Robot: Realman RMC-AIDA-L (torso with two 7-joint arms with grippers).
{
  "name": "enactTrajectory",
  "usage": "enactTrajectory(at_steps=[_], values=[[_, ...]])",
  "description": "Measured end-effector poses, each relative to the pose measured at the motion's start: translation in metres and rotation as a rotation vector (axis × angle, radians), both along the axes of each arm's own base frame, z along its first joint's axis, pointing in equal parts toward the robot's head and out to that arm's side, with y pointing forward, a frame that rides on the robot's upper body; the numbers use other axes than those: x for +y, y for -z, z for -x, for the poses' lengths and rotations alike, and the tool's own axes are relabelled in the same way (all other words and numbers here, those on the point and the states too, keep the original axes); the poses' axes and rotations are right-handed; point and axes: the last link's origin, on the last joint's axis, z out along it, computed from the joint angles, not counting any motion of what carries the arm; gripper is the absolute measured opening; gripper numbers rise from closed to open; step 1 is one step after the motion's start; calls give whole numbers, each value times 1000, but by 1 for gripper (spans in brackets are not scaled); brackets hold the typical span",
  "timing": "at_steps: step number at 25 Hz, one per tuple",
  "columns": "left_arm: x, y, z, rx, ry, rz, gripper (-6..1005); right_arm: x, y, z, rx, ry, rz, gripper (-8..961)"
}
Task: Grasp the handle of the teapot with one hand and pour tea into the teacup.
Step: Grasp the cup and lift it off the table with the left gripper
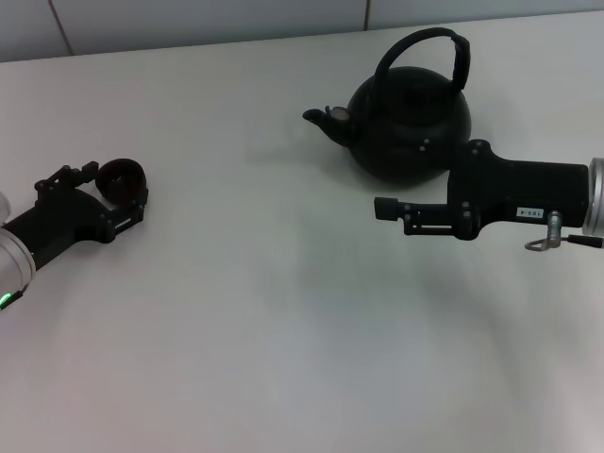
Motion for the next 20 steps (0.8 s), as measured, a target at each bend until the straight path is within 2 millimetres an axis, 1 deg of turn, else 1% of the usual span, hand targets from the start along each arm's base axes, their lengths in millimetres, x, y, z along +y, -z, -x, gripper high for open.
enactTrajectory(at_steps=[2,12,16,17,18,20], values=[[0,0,-1,-4,3,0,779,1,0,0,-3,0,-1,751],[-4,0,-3,-34,23,1,689,4,1,1,-12,-3,-10,751],[-19,-4,-8,-104,95,18,683,5,0,0,-16,3,-16,752],[-19,-4,-8,-104,95,18,684,5,0,0,-17,5,-18,752],[-31,-7,-7,-148,124,23,685,6,0,0,-16,6,-21,752],[-37,-8,-7,-166,139,27,687,6,-1,0,-15,6,-23,752]])
